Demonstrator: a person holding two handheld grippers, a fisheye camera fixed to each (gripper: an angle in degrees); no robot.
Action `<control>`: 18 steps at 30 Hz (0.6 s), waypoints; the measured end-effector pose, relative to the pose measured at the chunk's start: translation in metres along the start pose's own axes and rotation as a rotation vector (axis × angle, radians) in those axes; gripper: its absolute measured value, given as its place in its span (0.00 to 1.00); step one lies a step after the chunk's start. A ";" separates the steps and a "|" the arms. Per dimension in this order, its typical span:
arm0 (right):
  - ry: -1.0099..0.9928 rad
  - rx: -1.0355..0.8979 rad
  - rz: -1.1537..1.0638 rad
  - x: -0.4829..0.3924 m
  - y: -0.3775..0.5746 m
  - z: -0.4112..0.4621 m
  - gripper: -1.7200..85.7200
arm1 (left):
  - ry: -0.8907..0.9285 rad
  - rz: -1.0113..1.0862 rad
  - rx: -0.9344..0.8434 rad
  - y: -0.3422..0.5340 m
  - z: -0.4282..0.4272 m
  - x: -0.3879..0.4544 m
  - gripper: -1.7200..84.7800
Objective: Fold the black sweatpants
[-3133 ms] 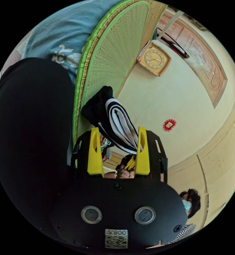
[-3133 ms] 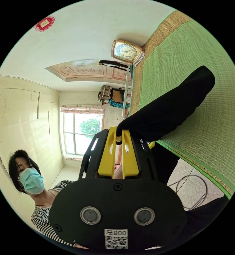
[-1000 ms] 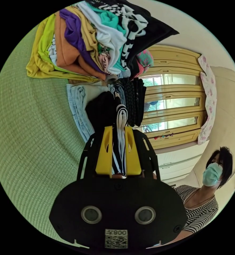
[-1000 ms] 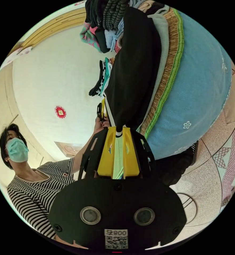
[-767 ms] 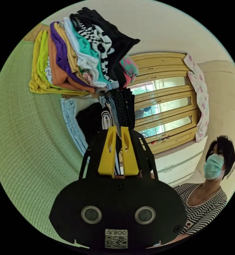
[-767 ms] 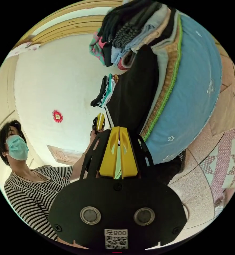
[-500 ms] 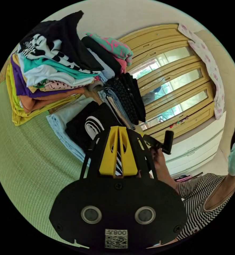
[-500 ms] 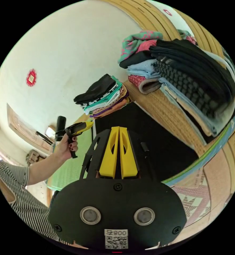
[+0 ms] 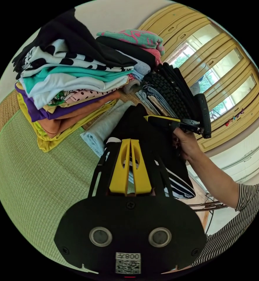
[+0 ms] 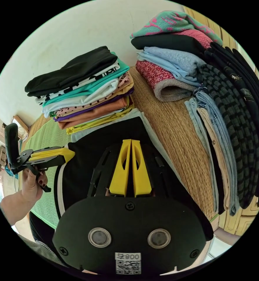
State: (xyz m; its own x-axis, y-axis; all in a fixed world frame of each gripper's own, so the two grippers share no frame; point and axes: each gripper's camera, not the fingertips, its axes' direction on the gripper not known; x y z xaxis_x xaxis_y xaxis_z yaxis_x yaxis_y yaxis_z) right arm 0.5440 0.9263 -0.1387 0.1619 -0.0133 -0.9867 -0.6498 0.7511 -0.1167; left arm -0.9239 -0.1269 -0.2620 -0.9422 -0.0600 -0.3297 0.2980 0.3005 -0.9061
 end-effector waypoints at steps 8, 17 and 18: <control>-0.095 0.068 0.070 0.024 0.011 -0.056 0.02 | 0.054 -0.064 -0.020 -0.007 -0.018 0.026 0.02; -0.020 0.124 0.254 0.090 0.116 -0.113 0.02 | -0.038 0.149 -0.074 0.020 -0.023 0.103 0.02; -0.035 0.100 0.269 0.094 0.118 -0.108 0.02 | -0.059 0.149 -0.135 0.021 -0.011 0.103 0.02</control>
State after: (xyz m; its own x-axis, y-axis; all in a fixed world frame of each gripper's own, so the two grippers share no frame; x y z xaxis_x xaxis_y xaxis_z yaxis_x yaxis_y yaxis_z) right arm 0.4026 0.9428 -0.2572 0.0196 0.2168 -0.9760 -0.5970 0.7856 0.1625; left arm -1.0168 -0.1167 -0.3122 -0.8774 -0.0600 -0.4760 0.4062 0.4352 -0.8035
